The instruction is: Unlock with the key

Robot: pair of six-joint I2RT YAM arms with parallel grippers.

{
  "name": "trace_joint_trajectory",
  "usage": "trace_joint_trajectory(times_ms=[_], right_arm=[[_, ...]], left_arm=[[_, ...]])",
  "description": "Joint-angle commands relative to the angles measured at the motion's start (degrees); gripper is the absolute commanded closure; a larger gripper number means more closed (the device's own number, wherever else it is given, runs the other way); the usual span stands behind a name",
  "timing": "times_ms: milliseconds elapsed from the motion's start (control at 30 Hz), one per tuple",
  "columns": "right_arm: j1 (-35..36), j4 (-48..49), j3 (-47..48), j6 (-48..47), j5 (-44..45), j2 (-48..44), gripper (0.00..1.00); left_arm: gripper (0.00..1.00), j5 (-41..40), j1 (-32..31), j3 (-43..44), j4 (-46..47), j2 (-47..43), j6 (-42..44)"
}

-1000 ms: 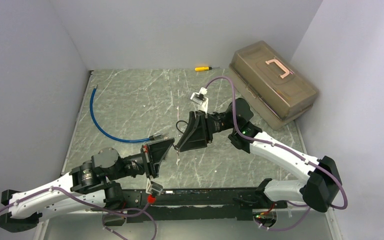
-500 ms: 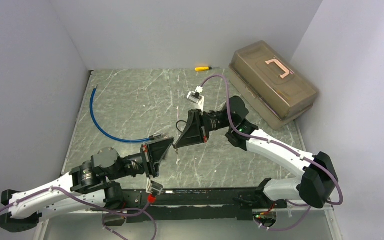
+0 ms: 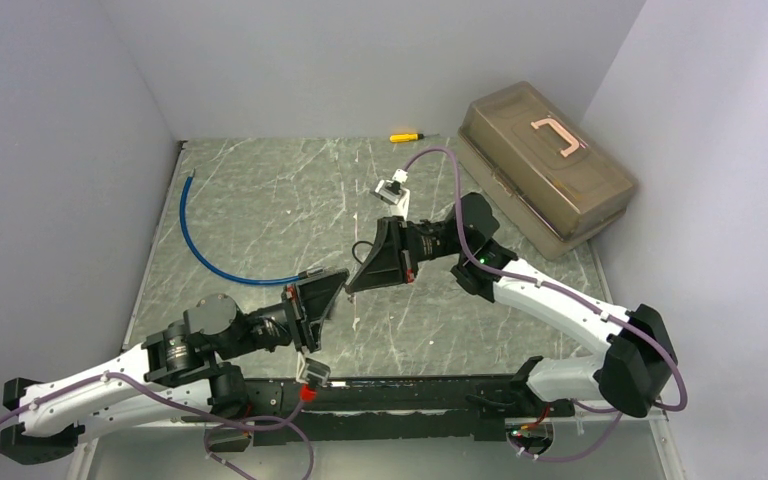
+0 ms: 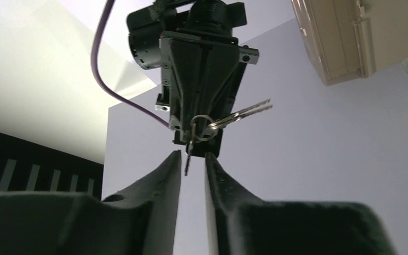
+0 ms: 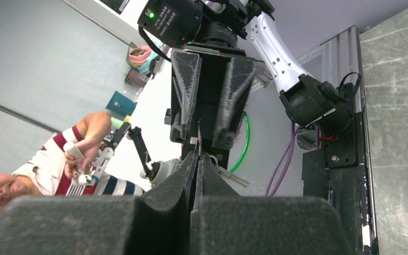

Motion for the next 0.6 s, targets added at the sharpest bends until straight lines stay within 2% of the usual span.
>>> trace_joint_trajectory(times_ms=[0,100,200,267,300,400,467,500,567], right_arm=[[-0.2,-1.0,0.6,-2.5,2.3,-3.8,1.00],[-0.7,-5.5,0.8,-5.3,2.9,-5.5,1.00],[-1.3,-11.4,1.3,-8.8,3.5,-7.1,1.00],[-1.5,-18.3,2.5,-13.5,4.4,-8.1,1.00],[-1.5,-23.2,3.9,-17.3,5.2,-8.5,1.00],[-1.5,-40.7,8.9,-30.8,9.5,-9.4,1.00],[-1.5,-46.1,10.1,-35.8,12.4,-10.3,1.00],[-1.5,-47.7,10.4,-37.4,13.6,-10.7,1.00],[-1.5,-50.8,10.8,-40.8,15.9,-11.2,1.00]], left_arm=[[0.65,-2.0,-0.1,-0.1,2.8,1.4,21.5],[0.39,-4.0,-0.1,-0.3,2.8,1.5,19.5],[0.24,-6.0,-0.1,0.2,1.8,1.3,16.3],[0.06,-8.0,-0.1,1.3,0.5,1.5,12.3],[0.01,-10.2,-0.1,2.7,-1.2,1.9,9.8],[0.01,-15.2,-0.1,7.8,-7.0,3.4,-3.6],[0.01,-18.9,-0.1,13.3,-12.6,6.2,-18.1],[0.01,-20.4,0.0,17.1,-15.8,8.7,-28.2],[0.01,-20.3,2.6,21.6,-20.0,11.7,-43.8]])
